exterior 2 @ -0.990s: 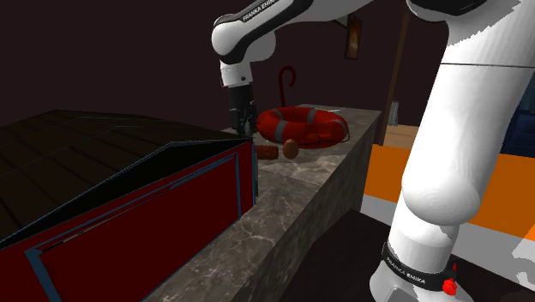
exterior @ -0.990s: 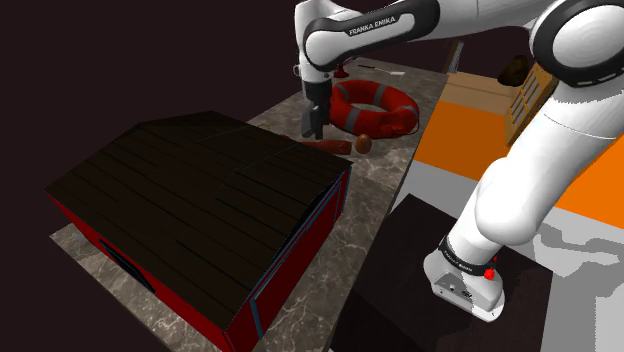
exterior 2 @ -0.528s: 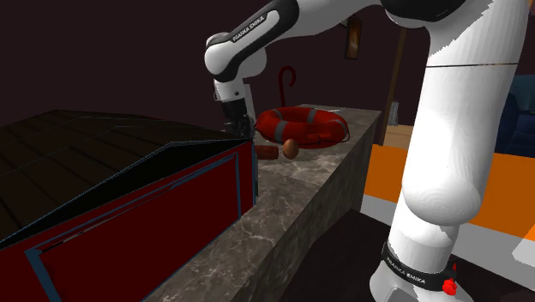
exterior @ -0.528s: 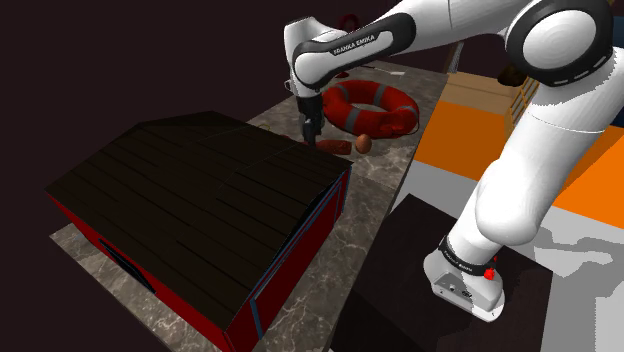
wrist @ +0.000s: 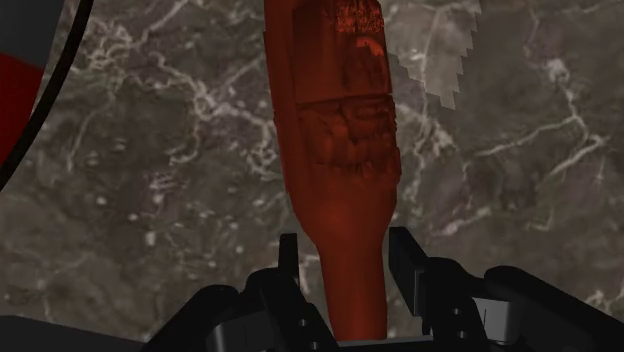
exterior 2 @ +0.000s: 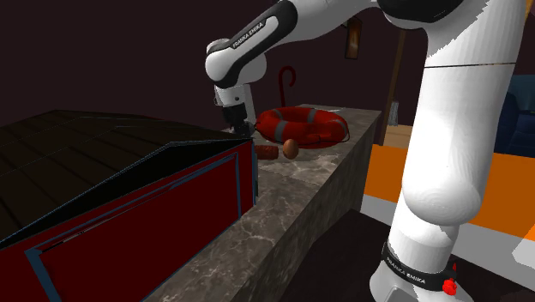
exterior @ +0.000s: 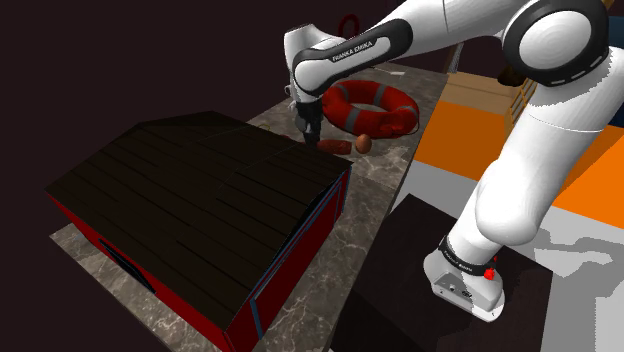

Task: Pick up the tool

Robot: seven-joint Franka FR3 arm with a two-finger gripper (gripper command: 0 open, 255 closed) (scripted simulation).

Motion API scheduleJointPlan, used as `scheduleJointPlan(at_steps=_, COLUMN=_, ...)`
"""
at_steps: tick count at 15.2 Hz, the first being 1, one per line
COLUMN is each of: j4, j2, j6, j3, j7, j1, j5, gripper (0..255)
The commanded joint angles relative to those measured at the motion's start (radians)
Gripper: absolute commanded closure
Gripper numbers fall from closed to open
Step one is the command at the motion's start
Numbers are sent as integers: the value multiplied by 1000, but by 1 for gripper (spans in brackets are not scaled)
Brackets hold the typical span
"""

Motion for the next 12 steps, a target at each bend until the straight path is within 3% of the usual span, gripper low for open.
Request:
scheduleJointPlan(at_steps=1, j4=0, j2=1, j6=0, j3=0, j7=0, j1=0, j5=0, gripper=255)
scheduleJointPlan(at_steps=5, j4=0, j2=0, j6=-1, j3=1, j7=1, j1=1, j5=0, gripper=255)
scheduleJointPlan(at_steps=12, j4=62, j2=-27, j6=-91, j3=1, j7=-5, j1=1, j5=3, gripper=255)
